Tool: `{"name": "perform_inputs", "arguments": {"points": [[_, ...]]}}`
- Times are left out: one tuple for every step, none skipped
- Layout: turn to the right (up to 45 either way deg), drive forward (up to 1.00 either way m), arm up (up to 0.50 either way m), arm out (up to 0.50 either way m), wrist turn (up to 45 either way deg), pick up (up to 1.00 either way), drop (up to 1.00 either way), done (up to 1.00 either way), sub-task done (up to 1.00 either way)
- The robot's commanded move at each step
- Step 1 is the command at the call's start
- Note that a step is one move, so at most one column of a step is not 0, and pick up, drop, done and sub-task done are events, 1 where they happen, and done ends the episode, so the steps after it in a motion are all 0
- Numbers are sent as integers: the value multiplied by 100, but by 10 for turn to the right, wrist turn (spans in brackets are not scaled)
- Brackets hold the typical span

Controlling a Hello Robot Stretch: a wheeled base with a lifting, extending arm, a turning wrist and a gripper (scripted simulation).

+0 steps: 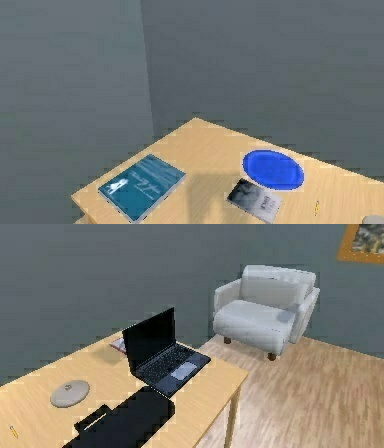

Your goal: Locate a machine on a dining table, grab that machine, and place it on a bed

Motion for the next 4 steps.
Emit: {"name": "perform_inputs", "arguments": {"points": [[0,0,50,0,0,0,0,0,0],[0,0,32,0,0,0,0,0,0],[0,0,0,34,0,0,0,0,0],[0,0,0,0,450,0,0,0,0]]}}
